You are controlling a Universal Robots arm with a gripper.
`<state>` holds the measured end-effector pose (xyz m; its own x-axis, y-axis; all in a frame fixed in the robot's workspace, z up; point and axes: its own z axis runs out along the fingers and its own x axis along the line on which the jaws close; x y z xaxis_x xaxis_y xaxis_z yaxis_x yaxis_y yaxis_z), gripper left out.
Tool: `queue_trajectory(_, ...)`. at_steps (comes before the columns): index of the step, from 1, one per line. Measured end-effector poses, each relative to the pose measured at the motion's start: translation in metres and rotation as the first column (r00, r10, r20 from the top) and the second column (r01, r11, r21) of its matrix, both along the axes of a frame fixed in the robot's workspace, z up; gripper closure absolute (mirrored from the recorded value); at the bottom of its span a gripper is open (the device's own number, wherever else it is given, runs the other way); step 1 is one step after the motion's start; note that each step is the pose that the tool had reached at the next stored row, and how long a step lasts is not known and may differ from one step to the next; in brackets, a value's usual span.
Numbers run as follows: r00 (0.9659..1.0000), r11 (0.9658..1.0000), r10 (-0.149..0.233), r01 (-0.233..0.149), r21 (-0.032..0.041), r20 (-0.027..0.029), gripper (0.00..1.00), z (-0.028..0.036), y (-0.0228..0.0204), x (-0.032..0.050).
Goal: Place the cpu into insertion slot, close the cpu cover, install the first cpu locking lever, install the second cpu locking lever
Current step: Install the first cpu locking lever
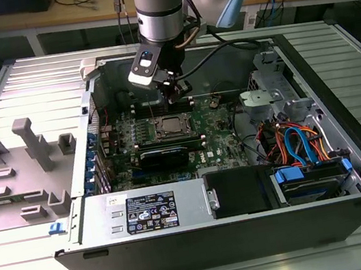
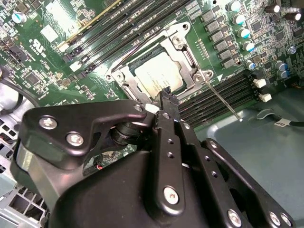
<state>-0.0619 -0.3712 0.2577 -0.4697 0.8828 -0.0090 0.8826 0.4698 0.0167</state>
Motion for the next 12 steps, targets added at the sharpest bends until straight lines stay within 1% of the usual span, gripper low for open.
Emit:
queue_trajectory(3,0.9993,0.9993,0.036,-0.036,-0.0005,0.0,0.89,0.0,0.0,0.0)
queue_trajectory(5,0.9965,0.9965,0.083,-0.083,-0.002,-0.0002,0.89,0.0,0.0,0.0)
queue_trajectory(6,0.995,0.995,0.1,-0.1,-0.0021,-0.0001,0.89,-0.0001,0.0,0.0)
queue_trajectory(7,0.9928,0.9928,0.12,-0.12,-0.0019,-0.0001,0.89,-0.0002,0.0,0.0)
queue_trajectory(8,0.9913,0.9913,0.131,-0.131,-0.0019,0.0,0.89,-0.0002,0.0001,0.0)
queue_trajectory(9,0.9886,0.9886,0.15,-0.15,-0.0018,-0.0001,0.89,-0.0003,0.0001,-0.0001)
queue_trajectory(11,0.9826,0.9826,0.186,-0.186,-0.0019,0.0,0.89,-0.0003,0.0001,-0.0001)
queue_trajectory(12,0.9784,0.9784,0.207,-0.207,-0.0019,-0.0001,0.89,-0.0003,0.0,-0.0001)
